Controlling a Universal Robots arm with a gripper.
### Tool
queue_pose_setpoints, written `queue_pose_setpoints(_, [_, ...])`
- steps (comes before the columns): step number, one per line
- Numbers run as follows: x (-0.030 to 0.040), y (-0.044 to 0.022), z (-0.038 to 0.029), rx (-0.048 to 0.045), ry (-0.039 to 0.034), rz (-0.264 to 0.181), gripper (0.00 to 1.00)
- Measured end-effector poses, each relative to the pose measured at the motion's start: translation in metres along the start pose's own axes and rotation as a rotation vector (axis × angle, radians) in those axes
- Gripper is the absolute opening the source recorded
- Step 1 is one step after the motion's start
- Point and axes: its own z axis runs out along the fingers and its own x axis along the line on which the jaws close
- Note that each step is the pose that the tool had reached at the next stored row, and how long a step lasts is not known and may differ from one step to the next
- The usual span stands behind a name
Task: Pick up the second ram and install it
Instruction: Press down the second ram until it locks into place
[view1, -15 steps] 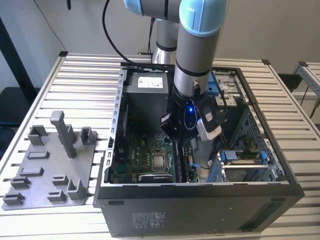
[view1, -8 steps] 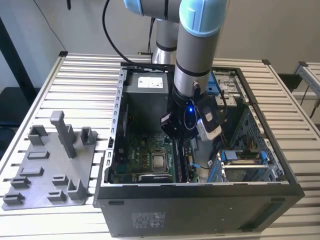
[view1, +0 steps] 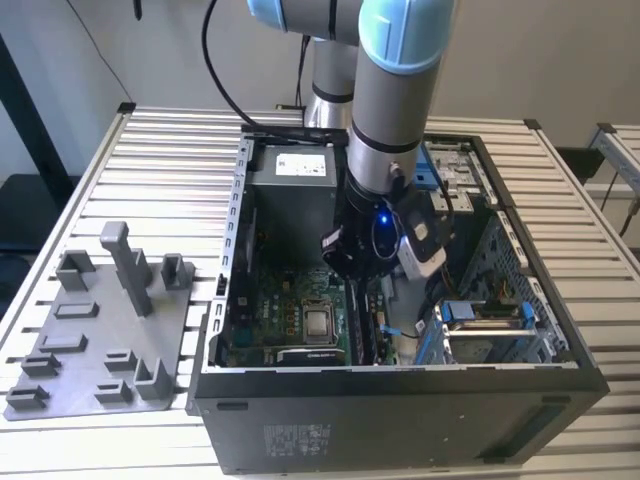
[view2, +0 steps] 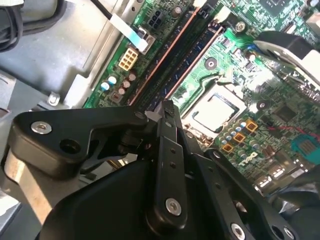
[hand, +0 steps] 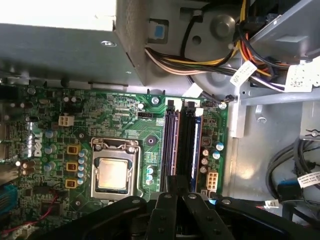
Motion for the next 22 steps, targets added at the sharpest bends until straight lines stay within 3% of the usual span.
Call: queue_pose_setpoints(22, [0.0001, 0.0000, 0.0014, -0.0133, 0.0052, -0.388, 0.11])
